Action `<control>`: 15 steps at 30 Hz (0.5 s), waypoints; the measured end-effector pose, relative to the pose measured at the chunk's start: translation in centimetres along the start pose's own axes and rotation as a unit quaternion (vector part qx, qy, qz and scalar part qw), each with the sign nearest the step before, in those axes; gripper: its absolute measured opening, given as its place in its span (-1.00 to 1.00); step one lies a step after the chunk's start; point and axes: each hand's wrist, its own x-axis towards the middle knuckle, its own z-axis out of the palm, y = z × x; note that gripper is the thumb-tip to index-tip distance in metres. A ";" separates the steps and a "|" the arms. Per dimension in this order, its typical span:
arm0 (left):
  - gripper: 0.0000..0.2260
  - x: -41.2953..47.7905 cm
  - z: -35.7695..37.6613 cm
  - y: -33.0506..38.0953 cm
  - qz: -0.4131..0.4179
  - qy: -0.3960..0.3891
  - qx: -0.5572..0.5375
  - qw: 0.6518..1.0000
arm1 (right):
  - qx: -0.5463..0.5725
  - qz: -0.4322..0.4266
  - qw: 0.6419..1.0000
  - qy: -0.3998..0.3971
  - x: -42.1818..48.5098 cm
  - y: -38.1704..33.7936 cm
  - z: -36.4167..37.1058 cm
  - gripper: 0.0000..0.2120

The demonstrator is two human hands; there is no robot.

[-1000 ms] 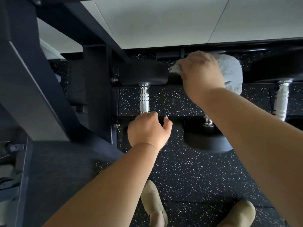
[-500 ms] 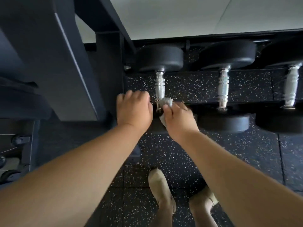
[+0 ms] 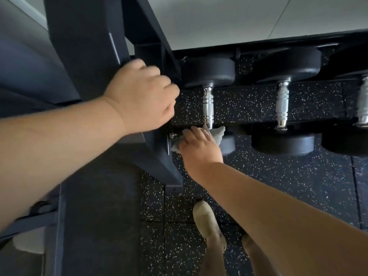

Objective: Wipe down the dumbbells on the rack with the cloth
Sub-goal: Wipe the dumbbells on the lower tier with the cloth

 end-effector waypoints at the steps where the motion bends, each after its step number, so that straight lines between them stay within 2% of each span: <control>1: -0.76 0.2 -0.3 -1.0 0.015 -0.001 0.010 1.000 | -0.018 -0.016 1.000 -0.002 0.1 0.7 0.0 -0.63; 4: -0.71 0.1 -0.3 -1.8 0.054 -0.002 0.026 0.998 | 0.028 0.025 0.999 0.032 -1.3 3.9 -0.4 -0.59; 6: -0.71 -0.2 0.0 -1.7 0.062 0.019 0.024 0.998 | 0.102 0.122 0.987 0.023 -2.7 5.6 -0.9 -0.54; 8: -0.71 -0.2 0.2 -1.7 0.057 0.034 0.025 0.997 | 0.188 0.238 0.953 0.016 -2.7 6.3 -1.1 -0.58; 10: -0.71 -0.1 0.3 -1.8 0.050 0.037 0.032 0.998 | 0.187 0.299 0.935 0.040 -1.0 5.7 -0.7 -0.62; 12: -0.72 -0.2 0.5 -1.7 0.050 0.034 0.037 0.997 | 0.125 0.274 0.951 0.062 0.6 3.9 -0.1 -0.59; 15: -0.73 -0.2 0.5 -1.7 0.049 0.033 0.045 0.997 | 0.088 0.140 0.982 0.092 1.0 2.7 0.6 -0.66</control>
